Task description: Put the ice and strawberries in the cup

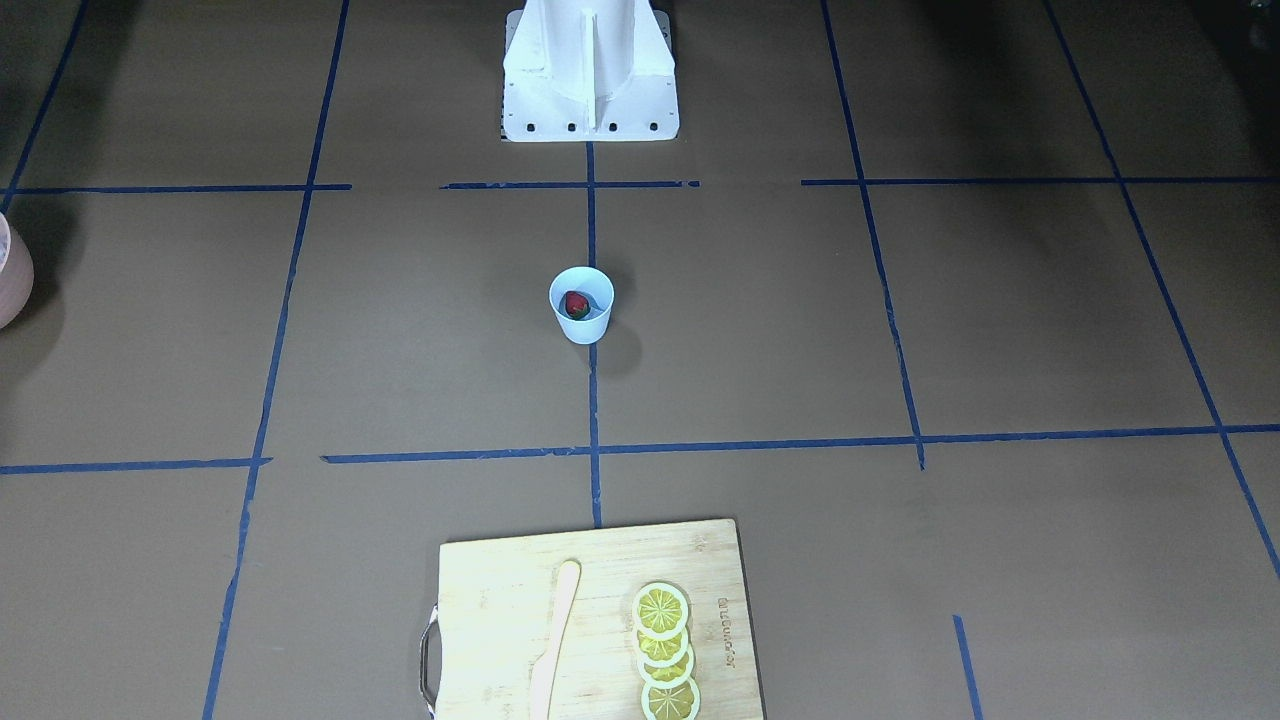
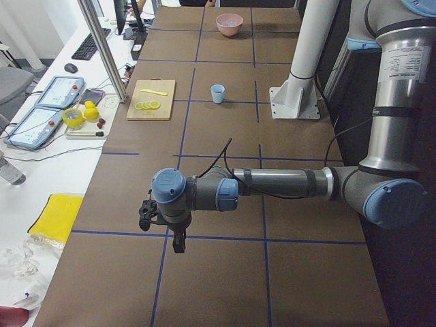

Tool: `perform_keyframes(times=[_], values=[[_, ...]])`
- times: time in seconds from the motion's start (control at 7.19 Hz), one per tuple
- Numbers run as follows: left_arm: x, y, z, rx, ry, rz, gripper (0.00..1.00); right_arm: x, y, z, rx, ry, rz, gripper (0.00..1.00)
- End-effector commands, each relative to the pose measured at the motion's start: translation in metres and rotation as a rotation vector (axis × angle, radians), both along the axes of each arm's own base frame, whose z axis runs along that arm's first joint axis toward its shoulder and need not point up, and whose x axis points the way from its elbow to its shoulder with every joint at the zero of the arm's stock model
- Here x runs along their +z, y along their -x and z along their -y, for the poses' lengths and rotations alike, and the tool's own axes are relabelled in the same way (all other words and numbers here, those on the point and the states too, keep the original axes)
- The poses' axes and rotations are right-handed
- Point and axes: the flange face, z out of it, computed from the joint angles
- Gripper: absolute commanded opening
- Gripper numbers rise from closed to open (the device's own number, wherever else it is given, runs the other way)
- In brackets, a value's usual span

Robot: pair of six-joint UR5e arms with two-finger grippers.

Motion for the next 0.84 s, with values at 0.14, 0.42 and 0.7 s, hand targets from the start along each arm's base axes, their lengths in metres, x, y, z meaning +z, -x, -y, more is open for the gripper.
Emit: perform_keyframes(times=[0.14,0.42,0.7], values=[[-0.0014,-0.0027,0.0007,0.009,-0.006,-0.018,1.0,0.0005,0.0001,-0.0005,0.0,0.001,0.001,0.99],[-0.0012,-0.0033,0.0015,0.01,-0.006,-0.015,1.0,0.0014,0.0,-0.0013,0.0,0.003,0.0,0.99],[-0.0021,-0.0034,0.0009,0.011,-0.009,-0.016,1.0,0.0021,-0.0005,-0.0019,0.001,0.003,-0.009,1.0]])
